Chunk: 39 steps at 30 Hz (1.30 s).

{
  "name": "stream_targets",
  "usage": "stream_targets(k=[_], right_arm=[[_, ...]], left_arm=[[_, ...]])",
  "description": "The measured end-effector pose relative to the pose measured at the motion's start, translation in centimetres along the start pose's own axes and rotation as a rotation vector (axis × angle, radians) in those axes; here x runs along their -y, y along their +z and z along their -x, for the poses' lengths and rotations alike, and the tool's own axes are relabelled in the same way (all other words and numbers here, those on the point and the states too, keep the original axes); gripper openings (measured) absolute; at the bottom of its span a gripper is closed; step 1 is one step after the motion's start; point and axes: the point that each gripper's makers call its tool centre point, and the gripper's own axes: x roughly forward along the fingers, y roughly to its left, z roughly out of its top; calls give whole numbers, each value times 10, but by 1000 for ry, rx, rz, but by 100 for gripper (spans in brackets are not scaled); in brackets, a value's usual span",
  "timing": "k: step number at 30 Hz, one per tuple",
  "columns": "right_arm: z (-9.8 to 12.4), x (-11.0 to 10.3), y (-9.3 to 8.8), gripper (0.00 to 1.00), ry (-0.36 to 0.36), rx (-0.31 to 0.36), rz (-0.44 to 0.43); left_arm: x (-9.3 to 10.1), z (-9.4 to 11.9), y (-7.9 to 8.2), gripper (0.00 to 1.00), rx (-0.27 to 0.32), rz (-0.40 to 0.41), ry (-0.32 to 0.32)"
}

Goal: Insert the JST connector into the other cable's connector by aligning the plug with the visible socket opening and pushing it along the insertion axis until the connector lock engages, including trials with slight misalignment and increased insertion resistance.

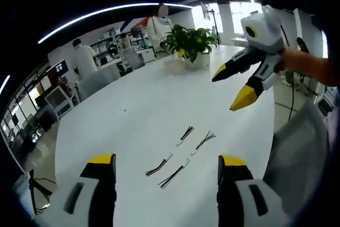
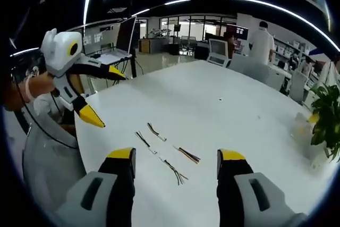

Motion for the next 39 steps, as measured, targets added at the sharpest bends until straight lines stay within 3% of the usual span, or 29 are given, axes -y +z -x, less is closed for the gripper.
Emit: stream_targets(k=[8, 17, 21, 23, 32, 39], right_arm=[[-7, 5, 2, 57, 15, 17, -46], [-11, 5, -9, 55, 47, -1, -88], [-13, 7, -13, 55, 41, -12, -92], [-14, 7, -12, 54, 43, -10, -97], [-24, 1, -13, 50, 72, -10, -70], [-40, -6, -24, 52, 104, -63, -42]], left_arm=[[0, -9, 0, 75, -12, -24, -4], [-9, -18, -2, 75, -15, -19, 0], [-4, -25, -5, 74, -3, 90, -53], [-6, -28, -6, 74, 1, 91, -51], [-7, -39, -21, 74, -32, 60, -48], [-8, -49, -25, 74, -46, 79, -61]])
